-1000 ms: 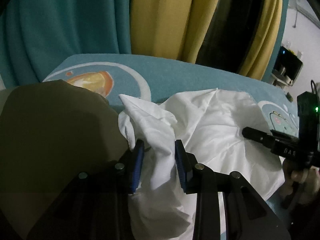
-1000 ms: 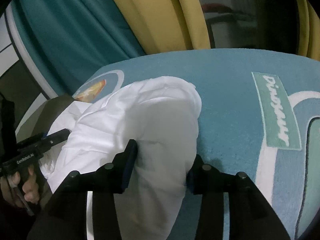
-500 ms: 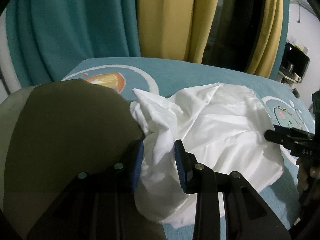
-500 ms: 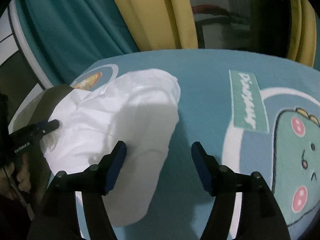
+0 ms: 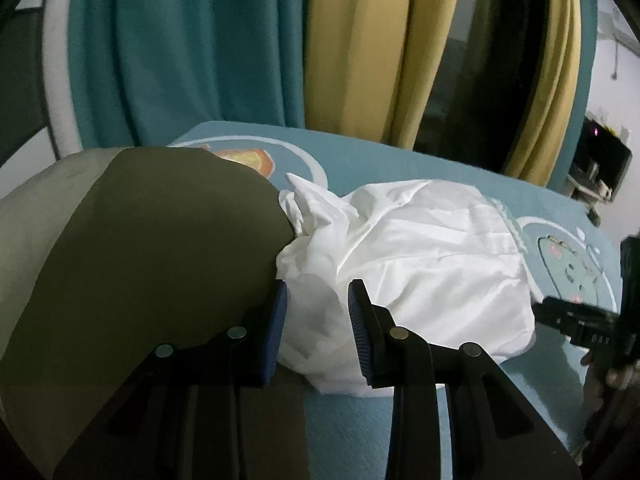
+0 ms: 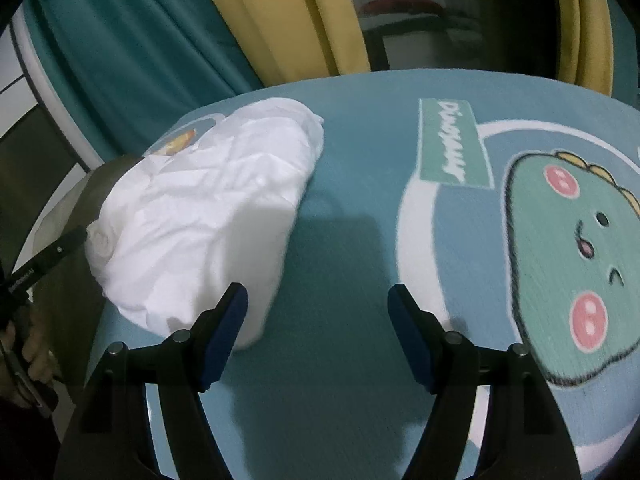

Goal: Fold large clothes

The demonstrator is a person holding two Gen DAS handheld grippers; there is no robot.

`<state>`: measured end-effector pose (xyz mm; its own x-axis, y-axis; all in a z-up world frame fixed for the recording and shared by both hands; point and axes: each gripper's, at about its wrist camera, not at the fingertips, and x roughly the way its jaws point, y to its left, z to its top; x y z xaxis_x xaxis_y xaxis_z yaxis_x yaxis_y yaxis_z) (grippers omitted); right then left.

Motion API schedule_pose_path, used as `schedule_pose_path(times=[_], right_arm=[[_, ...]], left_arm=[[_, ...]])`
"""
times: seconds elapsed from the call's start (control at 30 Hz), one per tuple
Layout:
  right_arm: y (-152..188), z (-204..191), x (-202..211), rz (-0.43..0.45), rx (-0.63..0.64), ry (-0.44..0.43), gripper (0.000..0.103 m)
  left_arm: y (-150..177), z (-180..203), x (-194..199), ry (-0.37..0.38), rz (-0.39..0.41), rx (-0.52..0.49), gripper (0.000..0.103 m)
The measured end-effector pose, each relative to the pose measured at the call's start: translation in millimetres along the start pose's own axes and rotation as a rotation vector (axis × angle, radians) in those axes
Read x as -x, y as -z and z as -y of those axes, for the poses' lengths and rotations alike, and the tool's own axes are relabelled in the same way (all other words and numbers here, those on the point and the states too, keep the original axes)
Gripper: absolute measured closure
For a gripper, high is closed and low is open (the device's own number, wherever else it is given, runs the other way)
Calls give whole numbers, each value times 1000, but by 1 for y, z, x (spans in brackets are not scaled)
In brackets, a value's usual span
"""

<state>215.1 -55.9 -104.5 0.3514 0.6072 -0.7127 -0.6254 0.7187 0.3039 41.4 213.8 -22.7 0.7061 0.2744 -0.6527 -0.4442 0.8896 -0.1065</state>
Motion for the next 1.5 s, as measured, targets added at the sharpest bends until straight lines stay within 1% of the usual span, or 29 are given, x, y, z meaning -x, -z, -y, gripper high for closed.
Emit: schedule_pose_path(times=[0.07, 0.27, 0.43, 0.63, 0.93, 1.17, 1.23, 1.5], right_arm=[[5, 6, 5, 1, -11, -1, 31], [13, 19, 21, 16, -26, 3, 31], [22, 34, 36, 32, -50, 11, 31], [33, 53, 57, 54, -82, 33, 31], [50, 82, 87, 89, -124, 74, 31], [60, 103, 114, 128, -136, 141, 30], [62, 108, 123, 142, -140, 158, 26], [63, 116, 172, 236, -130, 250, 25]], left_arm=[[3, 4, 4, 0, 2, 8, 69], [13, 28, 13, 1, 3, -17, 69], [23, 56, 13, 47, -25, -68, 69], [31, 94, 17, 107, -34, -121, 69], [41, 134, 23, 158, -42, -173, 69], [45, 156, 28, 185, -36, -200, 69], [45, 161, 30, 191, -33, -206, 69], [40, 176, 45, 206, 1, -236, 66]])
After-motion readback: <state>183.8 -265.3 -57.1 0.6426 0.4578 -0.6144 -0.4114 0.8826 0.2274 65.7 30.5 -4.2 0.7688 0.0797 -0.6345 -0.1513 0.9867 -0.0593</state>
